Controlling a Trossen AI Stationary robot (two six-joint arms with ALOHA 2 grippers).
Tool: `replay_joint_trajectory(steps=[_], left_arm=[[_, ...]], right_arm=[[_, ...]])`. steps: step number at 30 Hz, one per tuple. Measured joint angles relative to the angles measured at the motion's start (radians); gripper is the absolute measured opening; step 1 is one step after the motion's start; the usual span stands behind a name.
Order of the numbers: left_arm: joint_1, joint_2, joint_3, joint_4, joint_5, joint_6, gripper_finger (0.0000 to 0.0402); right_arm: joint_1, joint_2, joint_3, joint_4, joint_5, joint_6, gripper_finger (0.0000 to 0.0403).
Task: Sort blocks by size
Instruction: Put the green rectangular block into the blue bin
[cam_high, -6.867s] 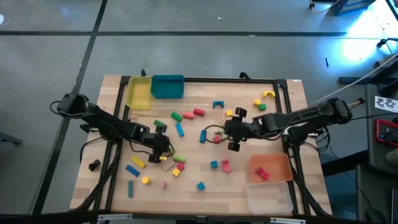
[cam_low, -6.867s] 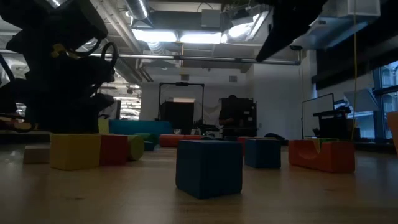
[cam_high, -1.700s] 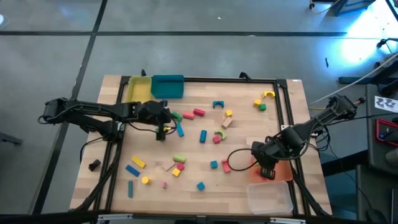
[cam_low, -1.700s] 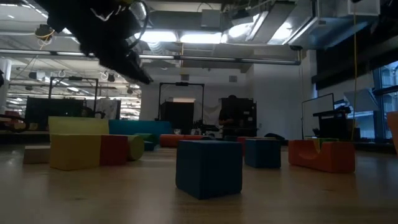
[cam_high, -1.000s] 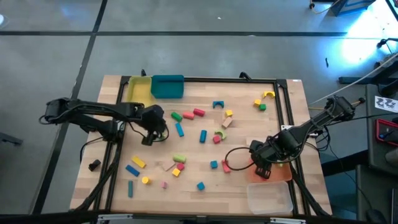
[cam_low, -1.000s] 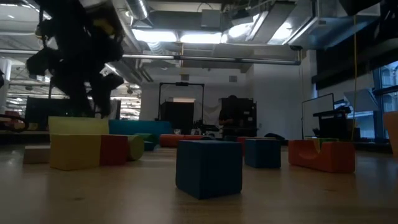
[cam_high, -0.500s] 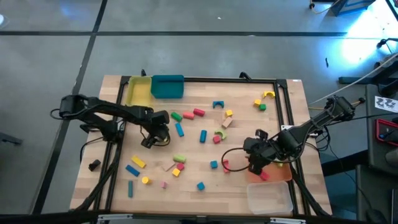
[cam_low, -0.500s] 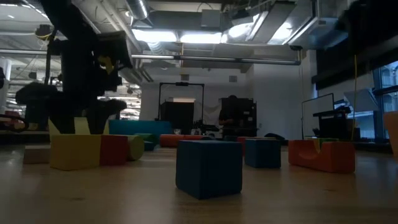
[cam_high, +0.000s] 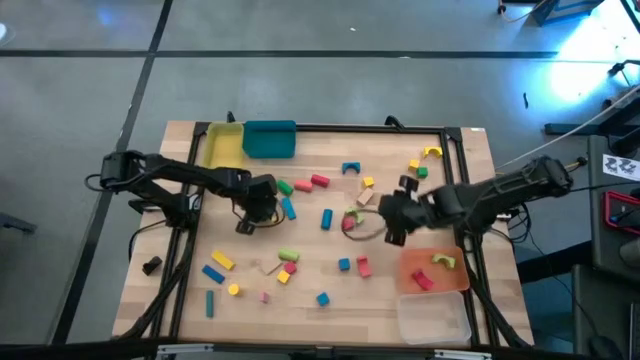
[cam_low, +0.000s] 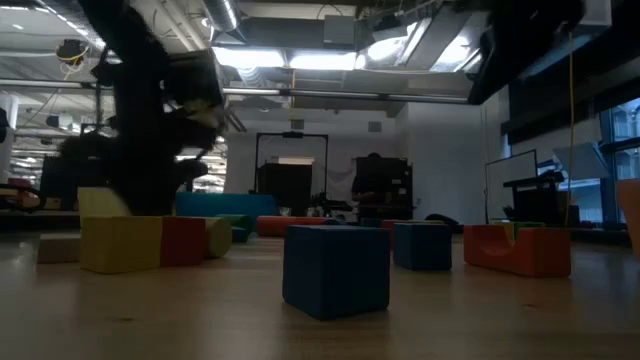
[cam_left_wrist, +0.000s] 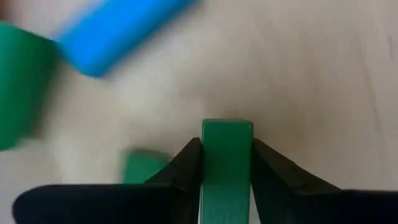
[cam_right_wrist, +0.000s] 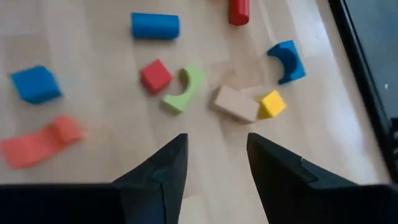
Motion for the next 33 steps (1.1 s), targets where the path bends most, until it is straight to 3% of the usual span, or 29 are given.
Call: replay_joint_trajectory(steps=[7,11,17,21,27,33], left_arm=[[0.012,-0.002,0.121,0.038,-0.001,-0.179,0.0086],[0.046,-0.003,0.169,0.165,-0.095,-0.245,0.0086],[0.173,-0.003,0.206,0.348,-0.269,-0.247,0.0086],[0.292,-0.003,0.206,0.37,-0.361,-0.238,0.009],[0.46,-0.003,0.205,0.378,-0.38,-0.166,0.0096],[0.53,-0.003,0.205,0.372,-0.379,-0.174,0.0107]], right_arm=[[-0.198,0.0,0.0,0.134,-0.088,-0.44,0.0168],[-0.293,0.001,0.0,0.257,-0.109,-0.606,0.0168],[-0.413,0.005,0.0,0.38,-0.134,-0.701,0.0168],[-0.482,0.005,0.0,0.373,-0.178,-0.731,0.0168],[-0.574,0.04,0.0,0.412,-0.286,-0.748,0.0168],[-0.626,0.106,0.0,0.442,-0.335,-0.752,0.0168]])
